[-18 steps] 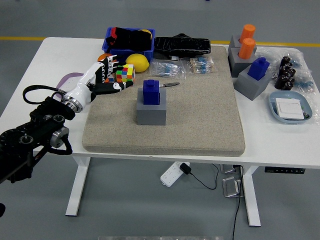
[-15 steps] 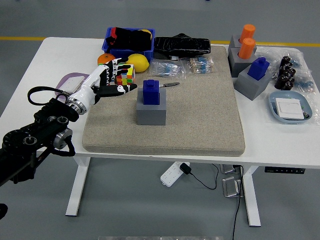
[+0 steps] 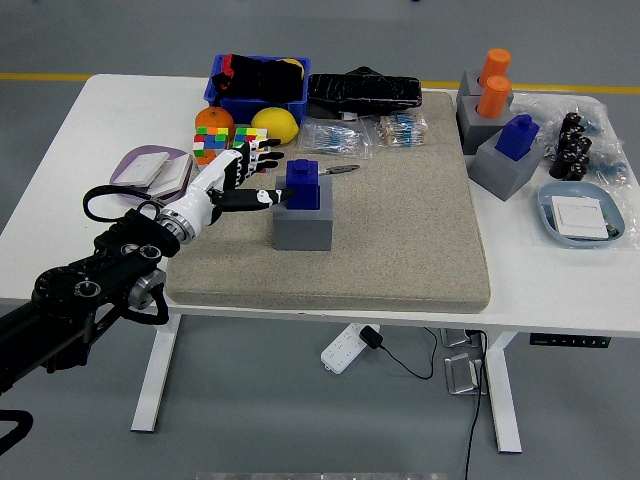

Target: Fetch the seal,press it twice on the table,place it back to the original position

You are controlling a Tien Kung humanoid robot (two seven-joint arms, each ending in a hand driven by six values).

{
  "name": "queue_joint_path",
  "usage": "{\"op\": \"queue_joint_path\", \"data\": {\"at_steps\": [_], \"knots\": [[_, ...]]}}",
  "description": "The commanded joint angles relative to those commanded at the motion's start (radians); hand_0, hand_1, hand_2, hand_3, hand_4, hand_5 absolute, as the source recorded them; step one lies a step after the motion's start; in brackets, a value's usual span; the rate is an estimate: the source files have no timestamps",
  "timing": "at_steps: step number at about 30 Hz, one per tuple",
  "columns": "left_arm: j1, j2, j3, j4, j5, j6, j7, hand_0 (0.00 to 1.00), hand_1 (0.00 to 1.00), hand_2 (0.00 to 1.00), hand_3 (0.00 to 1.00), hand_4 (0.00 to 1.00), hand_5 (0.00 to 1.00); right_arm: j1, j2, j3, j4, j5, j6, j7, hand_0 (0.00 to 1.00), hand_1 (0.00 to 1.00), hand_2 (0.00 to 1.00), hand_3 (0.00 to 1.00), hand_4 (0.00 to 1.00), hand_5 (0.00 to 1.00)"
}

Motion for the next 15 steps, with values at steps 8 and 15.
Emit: {"op": "queue_joint_path", "data": {"at_steps": [8,15], "knots": [[-0.008,-0.022,0.017,0.030,-0.007,0.003,0.000,0.938,0.855,0.824,0.870,0.902,0.131,0.003,0.001,0.002,0.000,0.001,0.000,0.000,0.777,0.668,0.673,0.671,0.811,0.570],[-0.008,-0.041,0.023,0.037,-0.009,0.004,0.001,0.938,0.855,0.816,0.860,0.904,0.130,0.002,0.002,-0.001,0.000,0.002,0.000,0.001,0.778,0.669,0.672,0.672,0.812,0.569]]}}
